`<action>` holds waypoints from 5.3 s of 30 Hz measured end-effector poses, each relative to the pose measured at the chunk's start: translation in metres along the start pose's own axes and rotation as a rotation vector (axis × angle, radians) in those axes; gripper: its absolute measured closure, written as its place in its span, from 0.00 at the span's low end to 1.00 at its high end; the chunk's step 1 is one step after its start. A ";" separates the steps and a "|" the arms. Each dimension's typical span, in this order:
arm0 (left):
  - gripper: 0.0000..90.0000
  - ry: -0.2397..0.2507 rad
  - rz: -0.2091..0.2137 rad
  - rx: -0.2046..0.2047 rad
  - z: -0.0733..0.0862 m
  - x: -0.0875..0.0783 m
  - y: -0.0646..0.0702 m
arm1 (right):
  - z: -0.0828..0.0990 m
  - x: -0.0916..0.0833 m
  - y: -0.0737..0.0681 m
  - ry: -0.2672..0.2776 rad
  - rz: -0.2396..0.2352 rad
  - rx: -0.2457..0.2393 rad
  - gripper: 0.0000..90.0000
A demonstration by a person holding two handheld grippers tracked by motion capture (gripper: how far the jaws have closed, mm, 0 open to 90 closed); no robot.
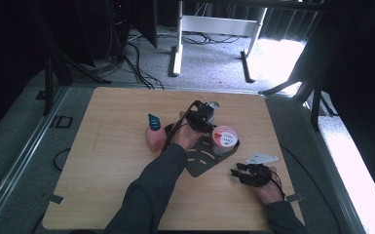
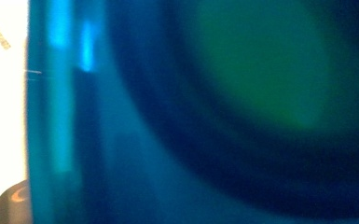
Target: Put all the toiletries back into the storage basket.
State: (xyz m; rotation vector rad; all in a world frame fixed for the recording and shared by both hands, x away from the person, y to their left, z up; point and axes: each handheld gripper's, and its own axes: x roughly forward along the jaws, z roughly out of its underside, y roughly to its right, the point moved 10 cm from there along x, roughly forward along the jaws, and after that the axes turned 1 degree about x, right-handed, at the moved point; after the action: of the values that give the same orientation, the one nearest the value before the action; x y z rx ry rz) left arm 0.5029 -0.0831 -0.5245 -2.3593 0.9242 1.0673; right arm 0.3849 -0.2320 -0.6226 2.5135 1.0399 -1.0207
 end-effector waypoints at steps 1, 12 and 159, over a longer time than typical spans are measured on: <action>0.61 0.001 -0.003 -0.003 0.000 0.001 -0.001 | 0.000 0.000 0.000 0.000 0.000 0.000 0.66; 0.61 0.000 -0.011 -0.017 0.000 0.008 -0.005 | 0.000 0.000 0.000 0.001 -0.001 0.001 0.66; 0.57 -0.017 0.071 -0.066 0.011 0.037 -0.004 | -0.001 0.001 0.001 0.002 -0.001 0.000 0.65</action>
State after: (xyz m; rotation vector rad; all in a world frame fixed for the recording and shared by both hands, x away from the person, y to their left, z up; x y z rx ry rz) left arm 0.5187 -0.0890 -0.5597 -2.3830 0.9877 1.1600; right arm 0.3860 -0.2318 -0.6227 2.5151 1.0420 -1.0185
